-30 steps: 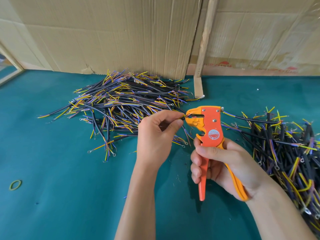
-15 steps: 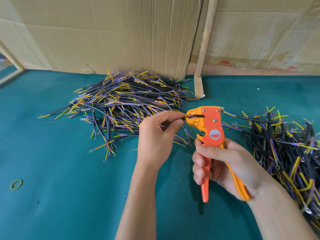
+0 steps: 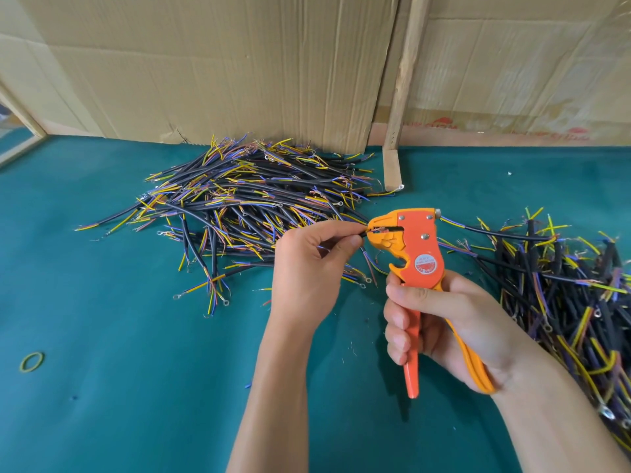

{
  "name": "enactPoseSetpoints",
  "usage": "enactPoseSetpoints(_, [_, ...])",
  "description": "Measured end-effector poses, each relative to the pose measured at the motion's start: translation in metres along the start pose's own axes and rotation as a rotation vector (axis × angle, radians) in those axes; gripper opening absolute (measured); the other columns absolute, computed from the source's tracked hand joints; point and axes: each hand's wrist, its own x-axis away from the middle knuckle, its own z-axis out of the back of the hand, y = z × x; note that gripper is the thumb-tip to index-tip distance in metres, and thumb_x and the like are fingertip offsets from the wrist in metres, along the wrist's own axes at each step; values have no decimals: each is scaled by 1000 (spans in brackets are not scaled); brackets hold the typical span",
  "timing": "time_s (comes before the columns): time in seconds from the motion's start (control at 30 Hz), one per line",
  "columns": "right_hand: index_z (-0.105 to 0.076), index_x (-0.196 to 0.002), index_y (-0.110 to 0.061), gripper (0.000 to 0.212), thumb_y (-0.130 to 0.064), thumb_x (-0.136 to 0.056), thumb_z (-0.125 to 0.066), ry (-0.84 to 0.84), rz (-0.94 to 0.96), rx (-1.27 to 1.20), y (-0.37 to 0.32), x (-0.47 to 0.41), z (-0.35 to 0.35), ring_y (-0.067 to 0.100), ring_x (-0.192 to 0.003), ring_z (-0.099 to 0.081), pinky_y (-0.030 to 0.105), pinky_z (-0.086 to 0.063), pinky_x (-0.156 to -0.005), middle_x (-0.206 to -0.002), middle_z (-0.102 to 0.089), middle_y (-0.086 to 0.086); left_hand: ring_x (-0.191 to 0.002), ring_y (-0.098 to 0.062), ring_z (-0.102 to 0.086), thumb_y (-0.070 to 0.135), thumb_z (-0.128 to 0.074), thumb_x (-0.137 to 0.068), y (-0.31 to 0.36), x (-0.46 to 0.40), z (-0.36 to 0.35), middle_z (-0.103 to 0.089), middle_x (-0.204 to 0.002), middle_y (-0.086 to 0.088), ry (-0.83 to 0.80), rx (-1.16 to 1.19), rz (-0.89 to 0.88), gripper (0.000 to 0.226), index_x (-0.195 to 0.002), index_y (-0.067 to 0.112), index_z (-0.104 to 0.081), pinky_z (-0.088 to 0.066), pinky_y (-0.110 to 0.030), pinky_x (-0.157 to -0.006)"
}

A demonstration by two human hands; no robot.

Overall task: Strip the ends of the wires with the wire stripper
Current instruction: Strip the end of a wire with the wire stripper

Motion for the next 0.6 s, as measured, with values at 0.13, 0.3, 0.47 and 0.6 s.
enactPoseSetpoints(0.13, [-60, -79, -6, 16, -15, -81, -73, 17, -1, 6, -1, 0, -2, 29, -49, -48, 37, -47, -49, -64, -48, 15, -72, -9, -68, 1, -72, -88, 0, 0, -1, -76, -77, 12, 14, -22, -4, 24, -92, 24, -81, -54, -25, -71])
enactPoseSetpoints(0.3, [-58, -66, -10, 24, -14, -81, -76, 46, 3, 30, 1, -2, -5, 24, -43, -43, 33, -43, -45, -59, -45, 11, -63, -1, -60, 1, -74, -86, 0, -1, -2, -74, -72, 15, 25, -30, 1, 22, -91, 22, -82, -48, -19, -64])
enactPoseSetpoints(0.47, [-49, -52, -14, 43, -22, -79, -81, 152, 56, 68, 4, -6, -12, 19, -34, -31, 25, -34, -40, -47, -35, 5, -61, -8, -58, 3, -74, -87, 3, 0, -1, -73, -71, 9, 34, -33, 5, 28, -86, 30, -79, -51, -31, -62])
enactPoseSetpoints(0.6, [-50, -54, -13, 41, -22, -78, -82, 133, 27, 43, 3, -4, -11, 20, -34, -34, 27, -35, -39, -47, -37, 6, -61, -5, -59, 3, -74, -87, 3, 0, 1, -72, -69, 14, 26, -21, 9, 26, -85, 29, -79, -50, -23, -62])
